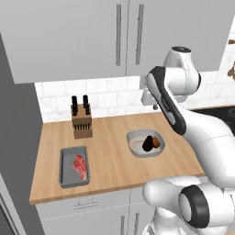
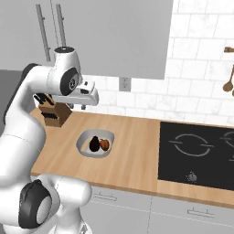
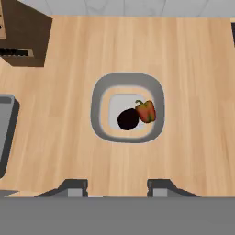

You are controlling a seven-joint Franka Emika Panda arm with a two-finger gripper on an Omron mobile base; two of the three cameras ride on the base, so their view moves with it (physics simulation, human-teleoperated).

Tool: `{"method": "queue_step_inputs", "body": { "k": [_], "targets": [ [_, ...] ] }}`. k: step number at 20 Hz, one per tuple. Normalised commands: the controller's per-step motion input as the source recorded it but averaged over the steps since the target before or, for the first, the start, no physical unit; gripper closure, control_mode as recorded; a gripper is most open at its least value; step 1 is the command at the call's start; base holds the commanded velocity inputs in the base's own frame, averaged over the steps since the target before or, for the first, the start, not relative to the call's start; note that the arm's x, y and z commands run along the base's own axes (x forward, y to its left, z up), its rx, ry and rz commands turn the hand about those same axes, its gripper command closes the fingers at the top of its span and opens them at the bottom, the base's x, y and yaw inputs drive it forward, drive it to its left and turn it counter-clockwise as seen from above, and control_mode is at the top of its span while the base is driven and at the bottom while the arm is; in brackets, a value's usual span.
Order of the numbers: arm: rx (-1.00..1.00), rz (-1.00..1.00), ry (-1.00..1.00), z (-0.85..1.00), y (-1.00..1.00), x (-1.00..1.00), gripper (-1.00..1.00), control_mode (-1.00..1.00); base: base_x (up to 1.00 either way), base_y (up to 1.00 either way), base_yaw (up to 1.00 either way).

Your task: Take the meat container that has the steak and place it on the second highest rack of the freezer. Then take the vegetable container that has the avocado and bell pepper and place it on the highest rack of the freezer.

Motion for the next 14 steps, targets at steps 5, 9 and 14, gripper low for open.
{"method": "queue_step_inputs", "body": {
  "k": [5,9,14],
  "targets": [
    [0.0,0.0,0.0,0.0,0.0,-0.52,-1.0,-1.0,0.0,0.0,0.0],
    [-0.08,-0.06,0.02,-0.46,0.87,-1.0,-1.0,-1.0,0.0,0.0,0.0],
    [0.03,-0.4,-0.07,-0.04,0.89,-0.34,-1.0,-1.0,0.0,0.0,0.0]
  ]
}}
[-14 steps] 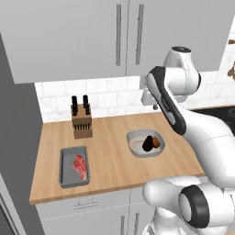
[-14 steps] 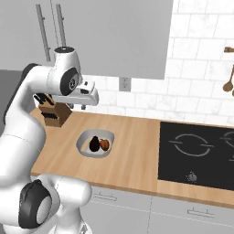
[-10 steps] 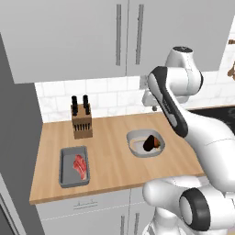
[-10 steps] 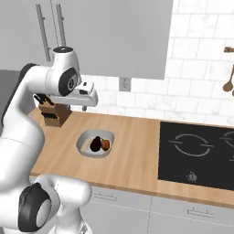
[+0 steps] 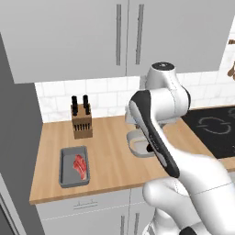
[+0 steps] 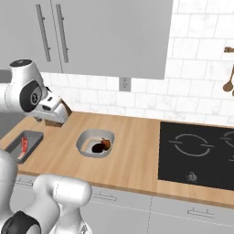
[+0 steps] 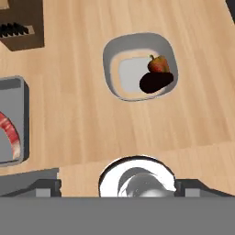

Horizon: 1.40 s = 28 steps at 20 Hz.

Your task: Take the meat container that has the steak and place it on the second highest rack of the freezer. Then take the vegetable container that has the avocado and bell pepper and place it on the highest rack of the freezer.

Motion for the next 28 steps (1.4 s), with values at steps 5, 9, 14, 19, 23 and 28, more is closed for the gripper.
{"method": "queue_step_inputs", "body": {
  "k": [5,9,14,19,23,28],
  "targets": [
    [0.05,-0.54,-0.07,-0.03,0.85,-0.02,-1.0,-1.0,0.0,0.0,0.0],
    [0.15,-0.62,0.0,-0.16,0.29,-0.09,-1.0,-1.0,0.0,0.0,0.0],
    [0.19,-0.56,-0.01,-0.34,0.07,0.0,-1.0,-1.0,0.0,0.0,0.0],
    [0.26,-0.51,-0.08,-0.49,0.06,0.0,-1.0,-1.0,0.0,0.0,0.0],
    [0.05,-0.4,-0.01,-0.37,0.66,0.0,-1.0,-1.0,0.0,0.0,0.0],
    [0.0,-0.08,0.1,-0.08,0.87,0.13,-1.0,-1.0,0.0,0.0,0.0]
  ]
}}
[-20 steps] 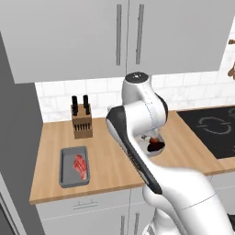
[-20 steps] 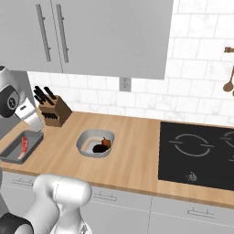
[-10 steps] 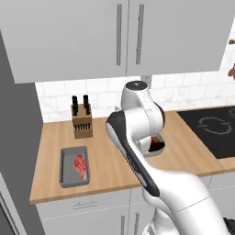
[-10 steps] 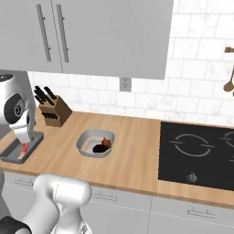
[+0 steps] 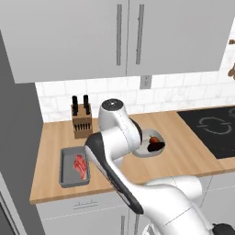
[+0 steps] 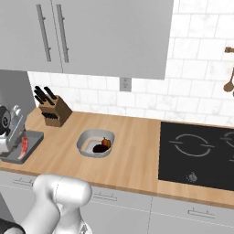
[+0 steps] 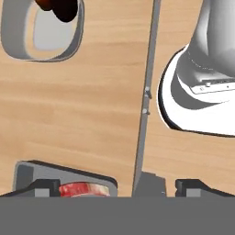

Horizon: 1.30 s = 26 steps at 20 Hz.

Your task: Take the meat container that has the steak and place it on the second highest rack of the freezer. Then take the vegetable container that has the avocado and bell pepper and place it on the highest rack of the freezer.

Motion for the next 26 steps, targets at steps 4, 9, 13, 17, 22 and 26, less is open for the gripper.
{"method": "queue_step_inputs", "body": {
  "k": [4,9,13,17,22,26],
  "targets": [
    [0.0,0.0,0.26,-0.24,0.86,0.01,-1.0,-1.0,0.0,0.0,0.0],
    [-0.02,0.0,0.12,-0.54,0.85,0.0,-1.0,-1.0,0.0,0.0,0.0],
    [0.0,0.0,0.0,-0.37,0.4,0.0,-1.0,-1.0,0.0,0.0,0.0],
    [0.0,0.0,0.0,-0.27,0.23,0.11,-1.0,-1.0,0.0,0.0,0.0],
    [0.0,0.0,0.0,-0.32,0.21,0.03,-1.0,-1.0,0.0,0.0,0.0],
    [0.0,0.0,0.0,-0.36,0.19,0.09,-1.0,-1.0,0.0,0.0,0.0]
  ]
}}
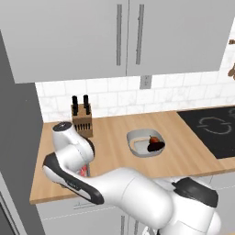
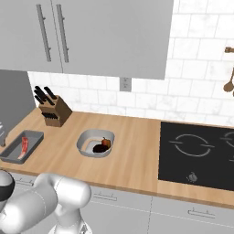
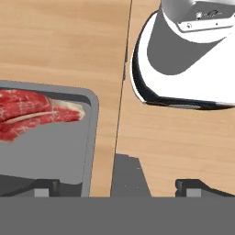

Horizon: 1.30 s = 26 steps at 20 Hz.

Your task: Take the meat container that has the steak and place it on the second highest rack of the freezer. Then take the vegetable container that has the avocado and bell pepper and place it on the highest rack of the freezer.

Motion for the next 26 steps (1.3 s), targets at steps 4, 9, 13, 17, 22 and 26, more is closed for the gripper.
{"method": "queue_step_inputs", "body": {
  "k": [4,9,13,17,22,26],
  "targets": [
    [0.0,0.0,0.0,-0.25,0.21,0.27,-1.0,-1.0,0.0,0.0,0.0],
    [0.0,0.0,0.0,-0.24,0.05,0.26,-1.0,-1.0,0.0,0.0,0.0],
    [0.0,0.0,0.0,-0.16,0.02,0.31,-1.0,-1.0,0.0,0.0,0.0],
    [0.0,0.0,0.0,-0.15,0.04,0.28,-1.0,-1.0,0.0,0.0,0.0],
    [0.0,0.0,0.0,-0.15,0.06,0.22,-1.0,-1.0,0.0,0.0,0.0],
    [0.0,0.0,0.0,-0.16,0.01,0.02,-1.0,-1.0,0.0,0.0,0.0]
  ]
}}
